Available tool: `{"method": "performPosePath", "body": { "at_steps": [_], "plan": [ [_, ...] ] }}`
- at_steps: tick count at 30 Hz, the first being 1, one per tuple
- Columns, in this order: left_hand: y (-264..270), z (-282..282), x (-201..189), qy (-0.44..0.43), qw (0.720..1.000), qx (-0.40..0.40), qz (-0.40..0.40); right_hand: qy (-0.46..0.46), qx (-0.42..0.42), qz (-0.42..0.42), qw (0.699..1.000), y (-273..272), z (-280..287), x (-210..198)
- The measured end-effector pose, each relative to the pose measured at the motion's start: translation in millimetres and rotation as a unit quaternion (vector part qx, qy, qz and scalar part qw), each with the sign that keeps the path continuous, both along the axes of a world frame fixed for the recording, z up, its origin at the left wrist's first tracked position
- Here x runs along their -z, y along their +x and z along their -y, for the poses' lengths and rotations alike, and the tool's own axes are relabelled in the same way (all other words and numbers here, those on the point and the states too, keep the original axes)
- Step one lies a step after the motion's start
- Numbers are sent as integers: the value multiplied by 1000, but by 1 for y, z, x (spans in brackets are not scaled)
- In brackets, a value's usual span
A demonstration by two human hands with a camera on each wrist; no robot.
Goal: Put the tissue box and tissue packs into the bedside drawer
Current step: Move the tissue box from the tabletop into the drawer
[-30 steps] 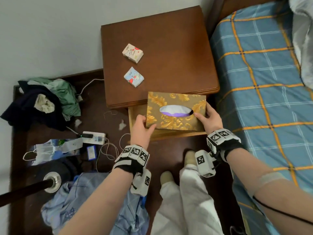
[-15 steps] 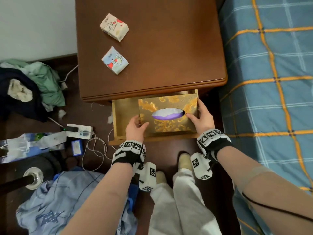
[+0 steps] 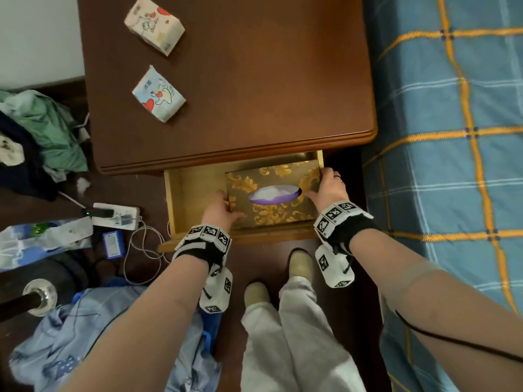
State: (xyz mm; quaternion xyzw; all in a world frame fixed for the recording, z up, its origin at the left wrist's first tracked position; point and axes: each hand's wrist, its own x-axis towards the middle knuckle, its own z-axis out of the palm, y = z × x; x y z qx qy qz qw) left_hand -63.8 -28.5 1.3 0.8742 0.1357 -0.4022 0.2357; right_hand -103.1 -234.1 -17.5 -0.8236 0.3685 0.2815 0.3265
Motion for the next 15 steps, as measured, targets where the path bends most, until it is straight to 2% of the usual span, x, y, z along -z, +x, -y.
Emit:
{"method": "performPosePath", "body": {
  "at_steps": [5, 8, 12, 15],
  "plan": [
    [-6, 4, -5, 16, 1000, -3, 1, -1, 11, -2, 1000, -3, -2, -7],
    [-6, 1, -2, 11, 1000, -7, -1, 5, 37, -37, 999, -6, -1, -7],
    [-4, -2, -1, -5, 1000, -12, -9, 2, 23, -66, 998, -4, 4, -6],
    [-6, -7, -6, -15, 1000, 17, -6, -3, 14, -65, 998, -5, 3, -8]
  ]
}}
